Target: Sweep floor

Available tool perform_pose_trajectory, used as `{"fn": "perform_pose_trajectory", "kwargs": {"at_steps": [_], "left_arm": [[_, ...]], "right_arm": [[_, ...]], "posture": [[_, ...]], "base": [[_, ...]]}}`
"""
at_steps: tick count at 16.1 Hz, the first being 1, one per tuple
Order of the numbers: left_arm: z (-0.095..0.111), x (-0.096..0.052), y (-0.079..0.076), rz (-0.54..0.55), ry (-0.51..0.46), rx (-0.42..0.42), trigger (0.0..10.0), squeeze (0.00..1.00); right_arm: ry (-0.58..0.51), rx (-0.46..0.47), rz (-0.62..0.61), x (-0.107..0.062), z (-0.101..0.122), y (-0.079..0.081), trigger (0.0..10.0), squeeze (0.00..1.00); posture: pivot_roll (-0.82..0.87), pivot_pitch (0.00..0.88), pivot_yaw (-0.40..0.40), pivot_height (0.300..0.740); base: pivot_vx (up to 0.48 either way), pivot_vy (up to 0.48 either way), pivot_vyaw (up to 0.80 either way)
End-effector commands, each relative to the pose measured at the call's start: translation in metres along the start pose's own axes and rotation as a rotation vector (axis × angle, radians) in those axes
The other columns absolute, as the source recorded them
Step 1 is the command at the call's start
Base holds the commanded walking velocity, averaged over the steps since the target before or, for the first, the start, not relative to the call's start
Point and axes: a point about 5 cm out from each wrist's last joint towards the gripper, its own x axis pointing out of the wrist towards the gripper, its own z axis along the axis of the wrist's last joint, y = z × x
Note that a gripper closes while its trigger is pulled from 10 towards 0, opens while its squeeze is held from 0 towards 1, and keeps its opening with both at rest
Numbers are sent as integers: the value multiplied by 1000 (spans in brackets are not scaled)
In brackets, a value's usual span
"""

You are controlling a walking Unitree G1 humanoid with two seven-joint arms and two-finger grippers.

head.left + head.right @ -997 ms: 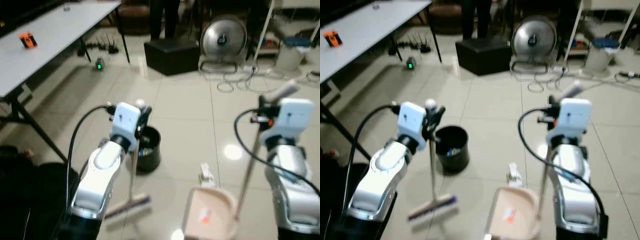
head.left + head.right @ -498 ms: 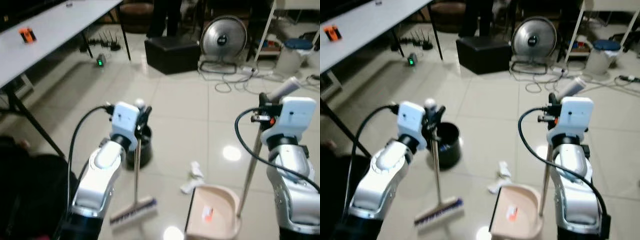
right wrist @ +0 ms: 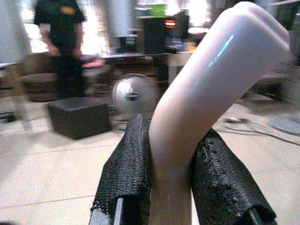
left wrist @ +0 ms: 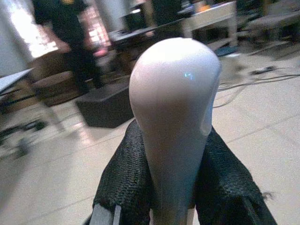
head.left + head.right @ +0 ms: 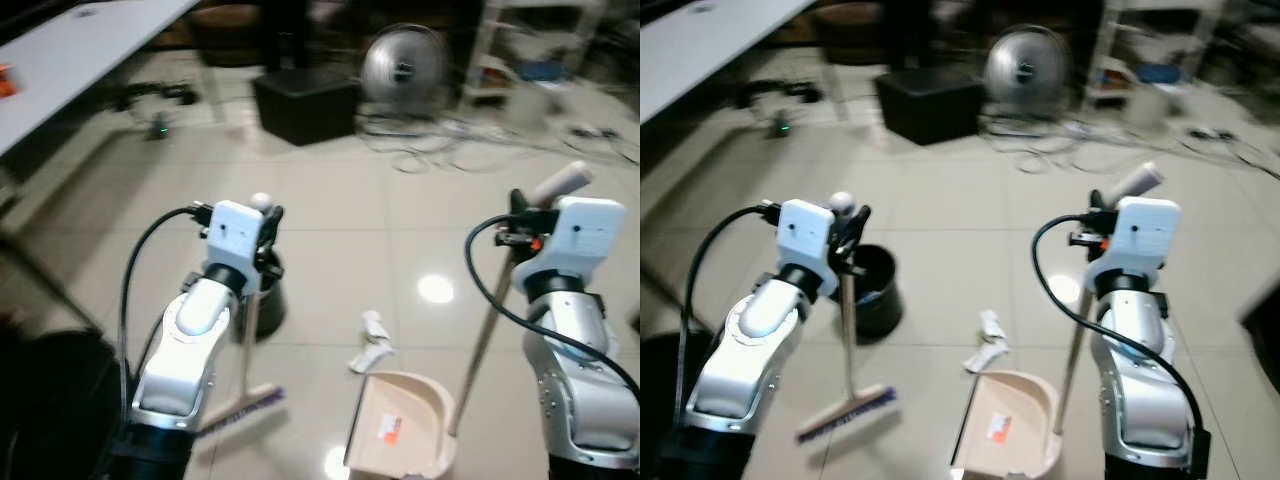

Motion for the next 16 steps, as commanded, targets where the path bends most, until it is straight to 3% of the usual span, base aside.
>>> {"fn": "perform_pose_trajectory", "kwargs": {"at_steps": [1, 8, 11, 13, 16], "left_arm": [[13, 4, 1, -6, -62, 24, 10000, 0], [12, 4, 1, -6, -60, 22, 10000, 0], [13, 4, 1, -3, -66, 27, 10000, 0], [13, 4, 6, 29, -68, 46, 10000, 0], [17, 3, 18, 105, -86, 63, 10000, 0]], "right_arm": [[-36, 3, -13, 0, 9, 0, 10000, 0], [-43, -4, -29, -2, 9, -4, 10000, 0], [-53, -28, -18, -1, 11, -3, 10000, 0], [-67, 7, 27, 1, 13, 3, 10000, 0], [-76, -64, 131, 2, 15, 16, 10000, 0]], "posture": [[-53, 0, 76, 740], [-55, 4, 80, 740], [-55, 6, 81, 740], [-51, 11, 79, 740], [-44, 13, 73, 740]], "base": [[319, 0, -800], [355, 0, -800], [368, 0, 0], [369, 0, 0], [371, 0, 533]]}}
